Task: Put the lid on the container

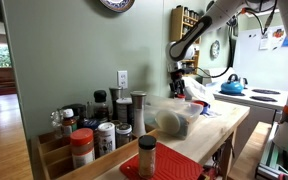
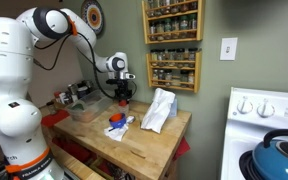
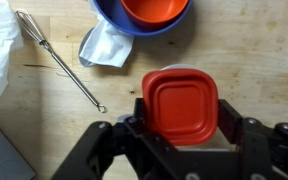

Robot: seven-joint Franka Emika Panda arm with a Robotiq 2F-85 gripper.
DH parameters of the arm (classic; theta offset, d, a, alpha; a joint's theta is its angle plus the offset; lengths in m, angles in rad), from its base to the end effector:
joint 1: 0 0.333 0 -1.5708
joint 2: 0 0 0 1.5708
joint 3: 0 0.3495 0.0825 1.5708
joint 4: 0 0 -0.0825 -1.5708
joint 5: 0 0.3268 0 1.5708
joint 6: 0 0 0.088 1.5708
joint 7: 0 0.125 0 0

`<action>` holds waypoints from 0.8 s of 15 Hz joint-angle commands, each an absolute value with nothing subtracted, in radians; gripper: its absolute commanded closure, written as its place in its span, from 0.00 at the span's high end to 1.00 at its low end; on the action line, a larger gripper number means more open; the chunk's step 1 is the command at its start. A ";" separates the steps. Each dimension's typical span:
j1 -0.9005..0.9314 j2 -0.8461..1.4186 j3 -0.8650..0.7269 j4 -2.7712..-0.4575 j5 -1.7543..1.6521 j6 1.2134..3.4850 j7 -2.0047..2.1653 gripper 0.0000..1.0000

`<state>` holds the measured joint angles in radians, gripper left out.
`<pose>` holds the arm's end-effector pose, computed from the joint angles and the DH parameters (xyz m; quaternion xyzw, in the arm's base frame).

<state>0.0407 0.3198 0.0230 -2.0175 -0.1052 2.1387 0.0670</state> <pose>0.5420 0.0278 0.3319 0.9939 0.0307 -0.0962 0.0440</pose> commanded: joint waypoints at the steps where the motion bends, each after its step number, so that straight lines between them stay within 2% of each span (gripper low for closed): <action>1: 0.040 0.347 0.025 -2.005 -0.078 2.146 0.058 0.46; 12: 0.042 0.332 0.026 -2.004 -0.077 2.125 0.050 0.46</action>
<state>0.0407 0.3276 0.0245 -2.0121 -0.0909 2.1386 0.0670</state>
